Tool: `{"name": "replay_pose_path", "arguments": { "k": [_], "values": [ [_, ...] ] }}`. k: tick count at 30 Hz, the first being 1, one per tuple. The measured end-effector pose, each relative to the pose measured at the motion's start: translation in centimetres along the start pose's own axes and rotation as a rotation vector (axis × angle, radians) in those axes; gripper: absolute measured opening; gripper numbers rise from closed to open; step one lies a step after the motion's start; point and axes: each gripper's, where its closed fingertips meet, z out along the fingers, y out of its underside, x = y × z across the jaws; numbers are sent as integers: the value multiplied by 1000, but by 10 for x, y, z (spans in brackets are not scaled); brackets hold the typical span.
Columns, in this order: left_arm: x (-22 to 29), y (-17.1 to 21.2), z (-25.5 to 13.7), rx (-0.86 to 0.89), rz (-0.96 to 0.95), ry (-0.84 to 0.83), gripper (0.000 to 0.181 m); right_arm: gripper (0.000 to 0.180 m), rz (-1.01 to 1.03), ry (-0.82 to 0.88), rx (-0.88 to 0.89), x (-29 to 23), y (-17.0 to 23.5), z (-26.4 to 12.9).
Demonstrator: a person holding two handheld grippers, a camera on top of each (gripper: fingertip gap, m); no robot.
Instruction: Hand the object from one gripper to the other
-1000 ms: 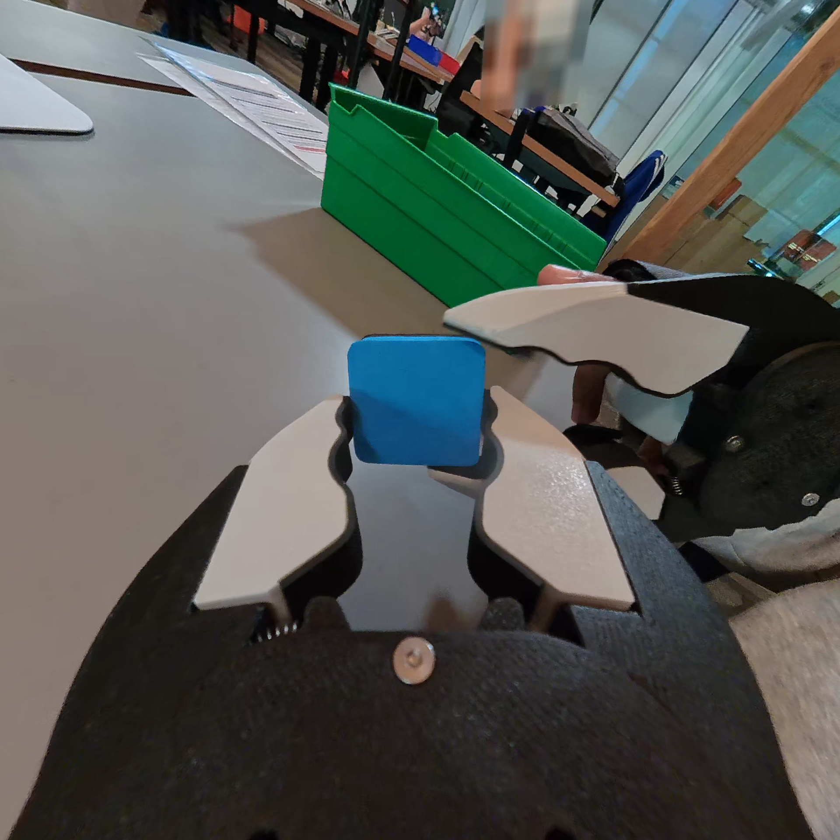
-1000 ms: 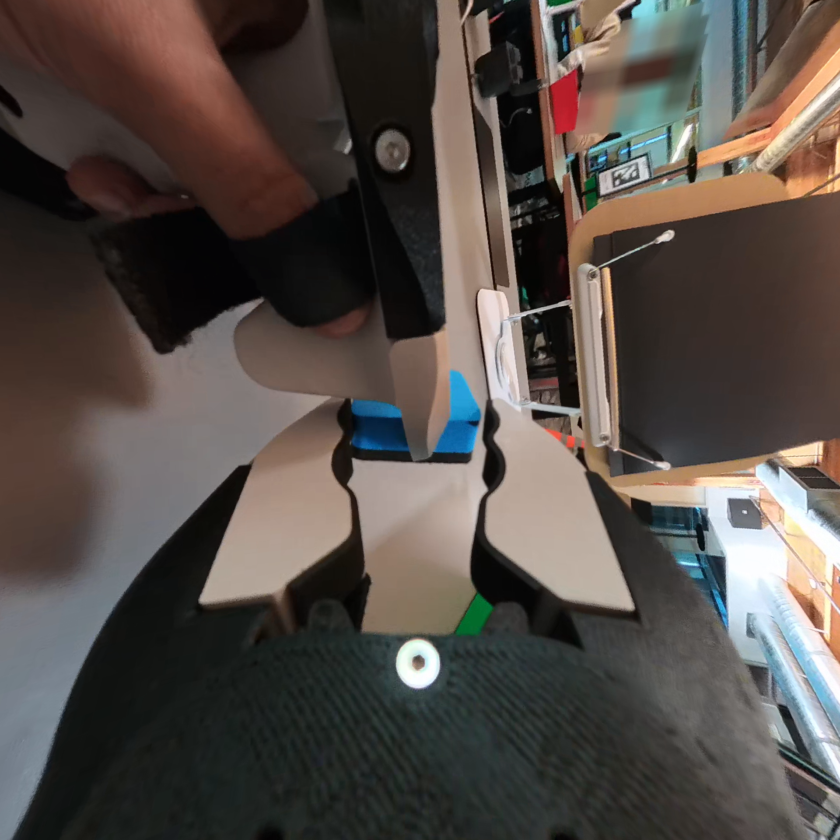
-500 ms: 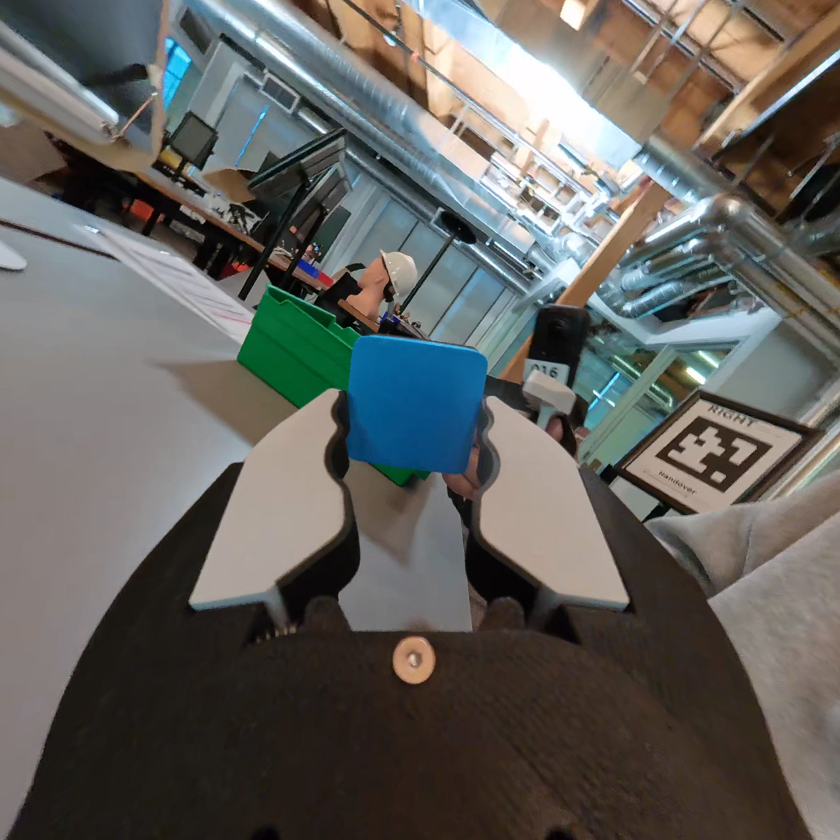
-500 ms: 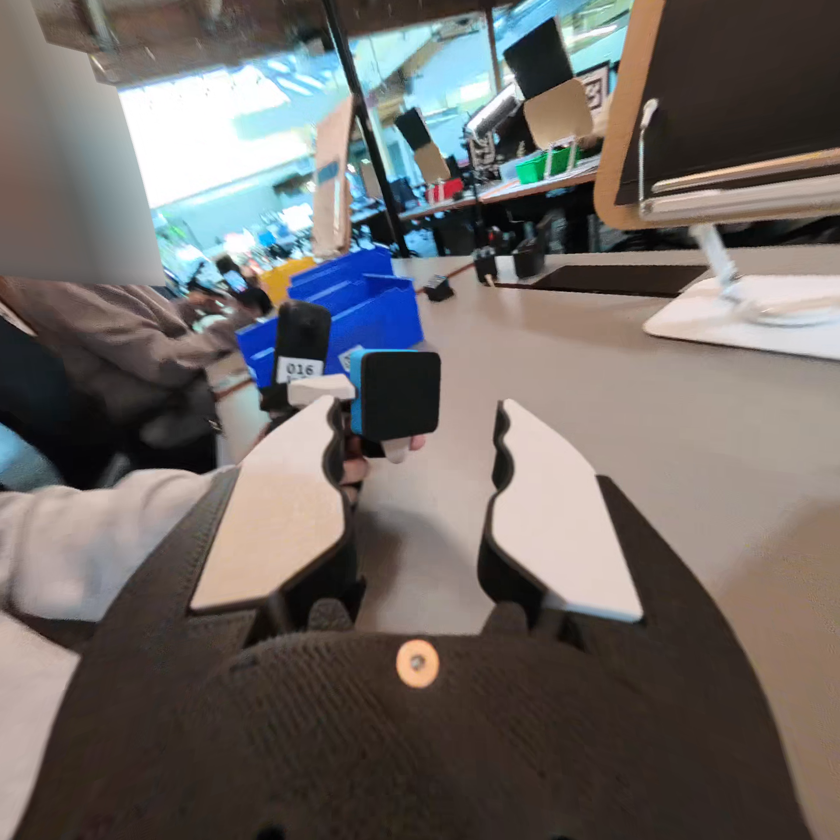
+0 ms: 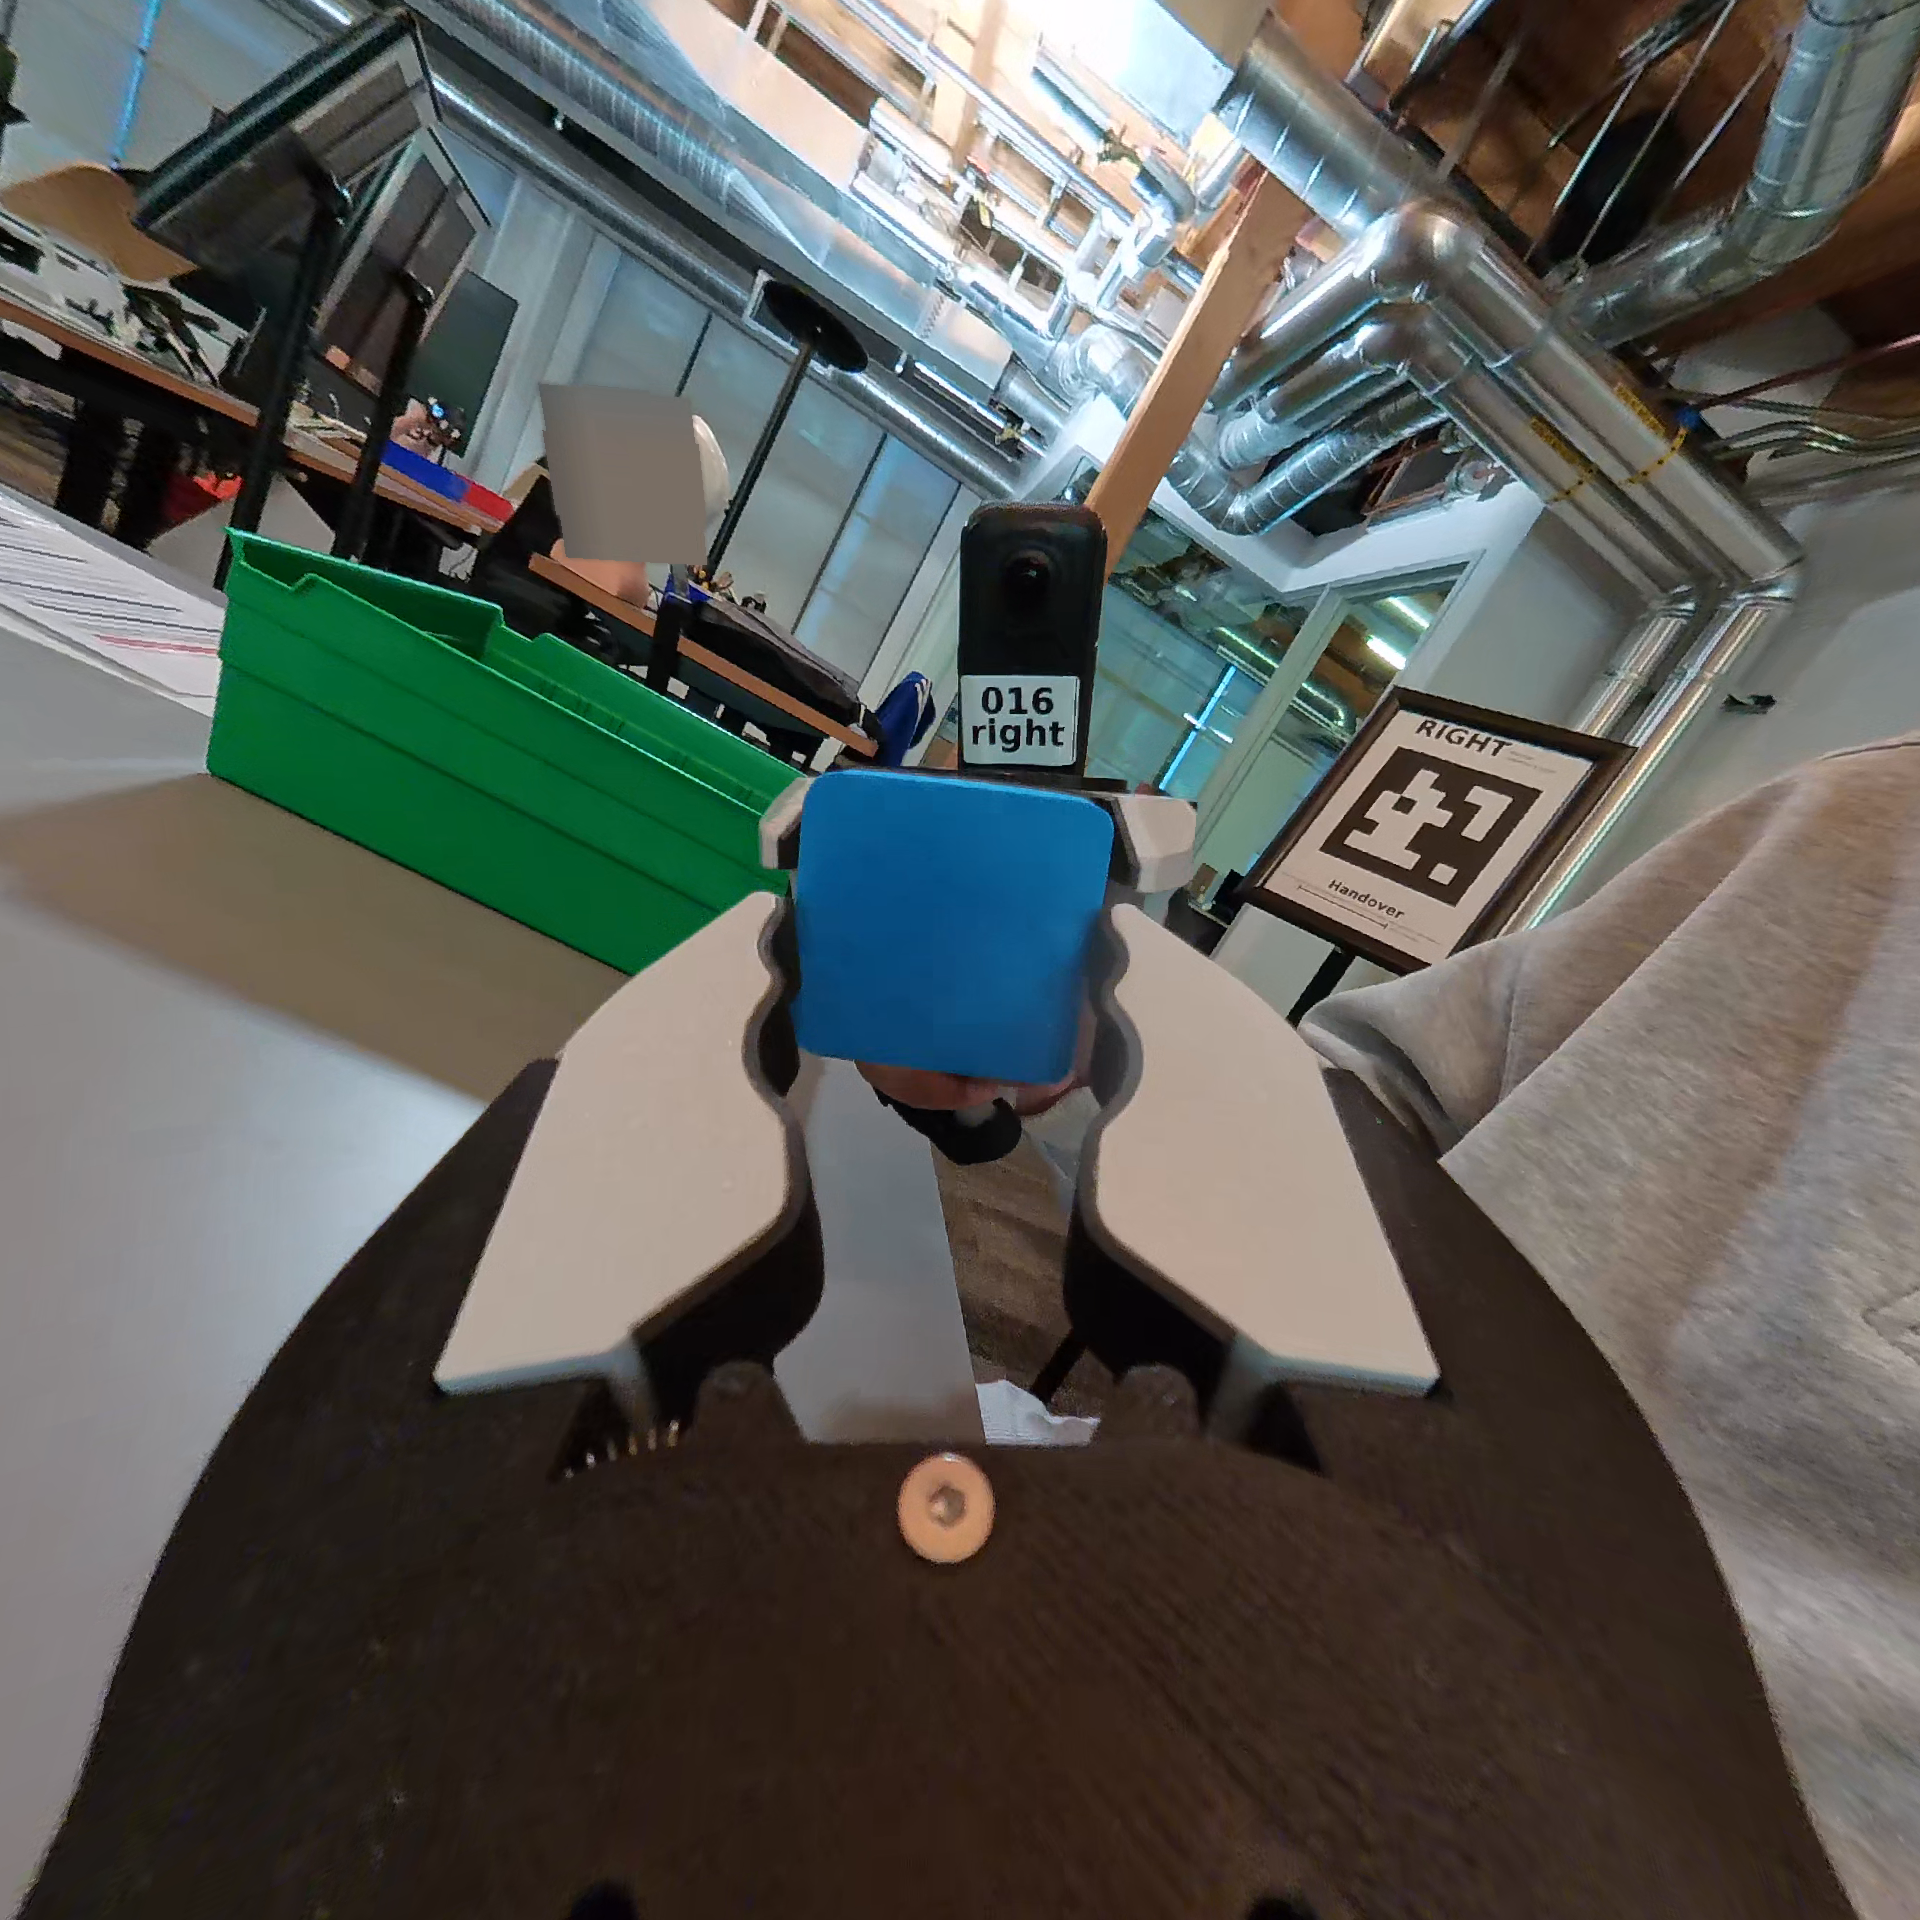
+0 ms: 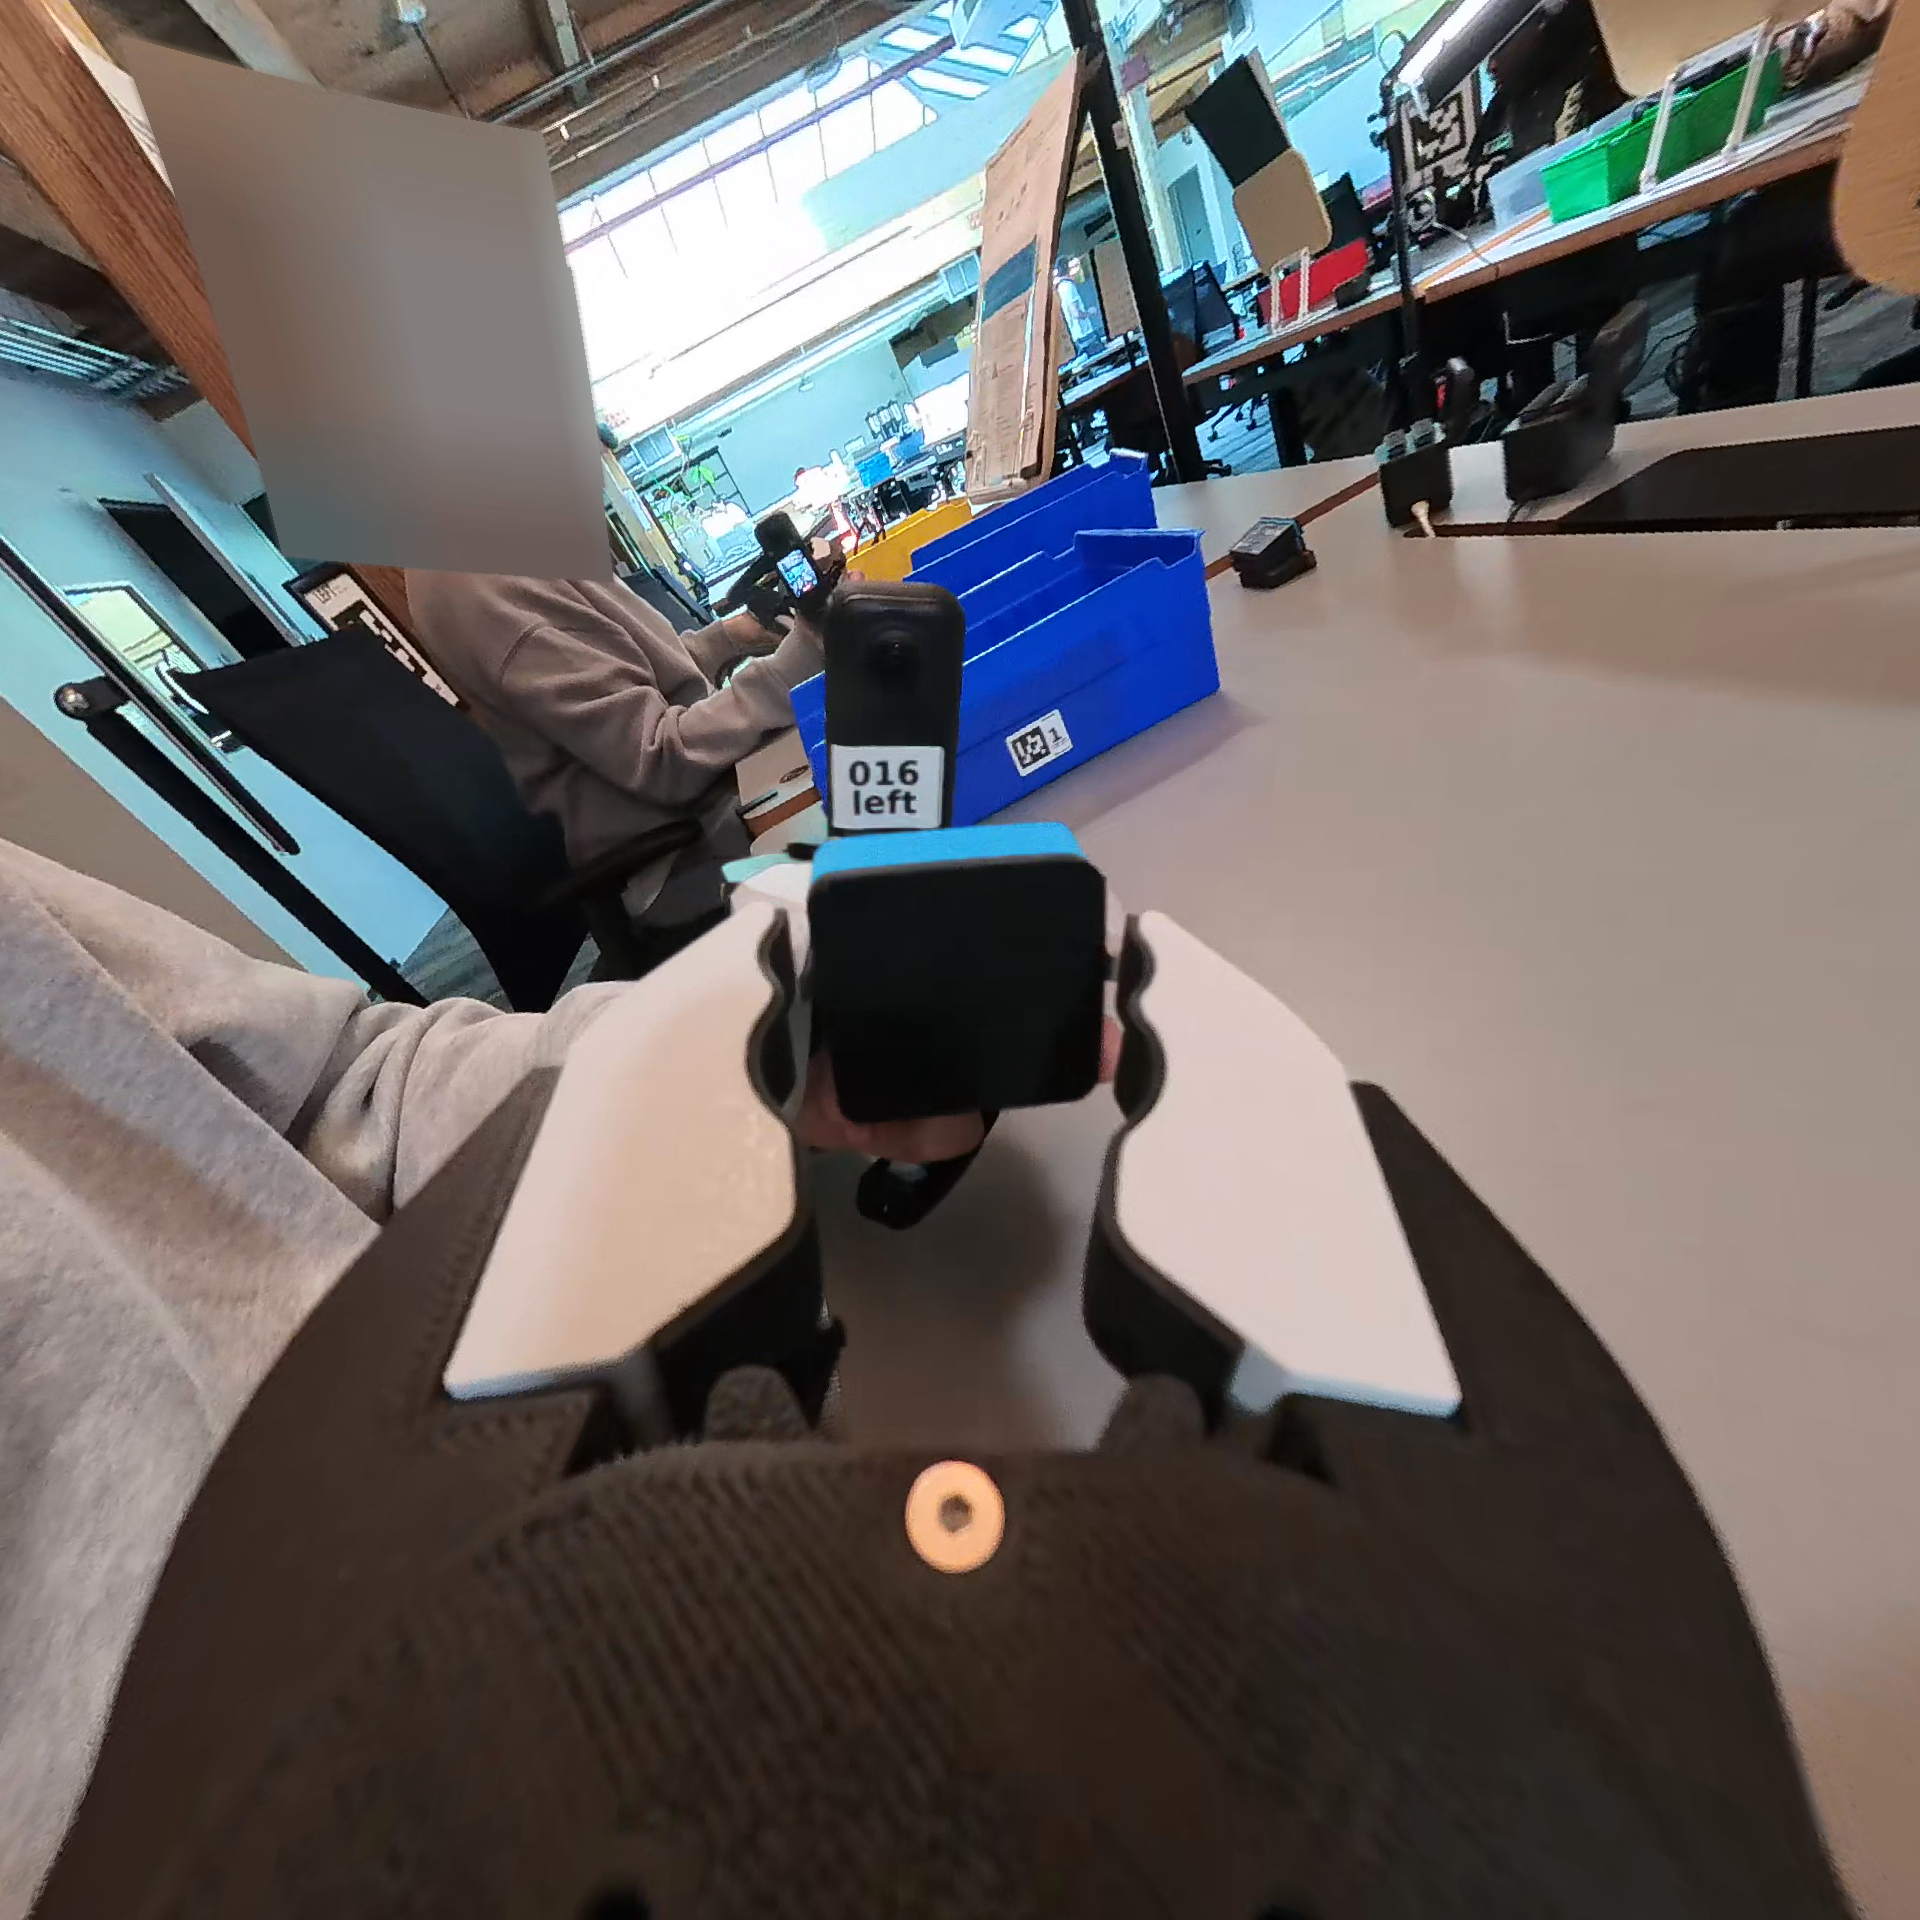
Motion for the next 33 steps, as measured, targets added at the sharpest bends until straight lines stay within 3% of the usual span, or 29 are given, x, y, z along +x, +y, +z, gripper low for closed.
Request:
{"name": "replay_pose_path", "arguments": {
  "k": [10,15,19,26,33],
  "values": [
    [1,3,2,-14,12,-6,55,54,-21,11,3,0,-1,0],
    [-10,1,2,-13,77,-104,85,54,33,42,75,13,-13,-12],
    [-16,6,2,-85,311,-228,96,54,231,-1,81,24,-17,-24],
    [-14,24,9,-225,766,-357,89,54,626,-135,-118,21,16,-16],
    [-14,31,11,-260,797,-350,69,54,849,-290,-162,11,27,-15]
  ]
}}
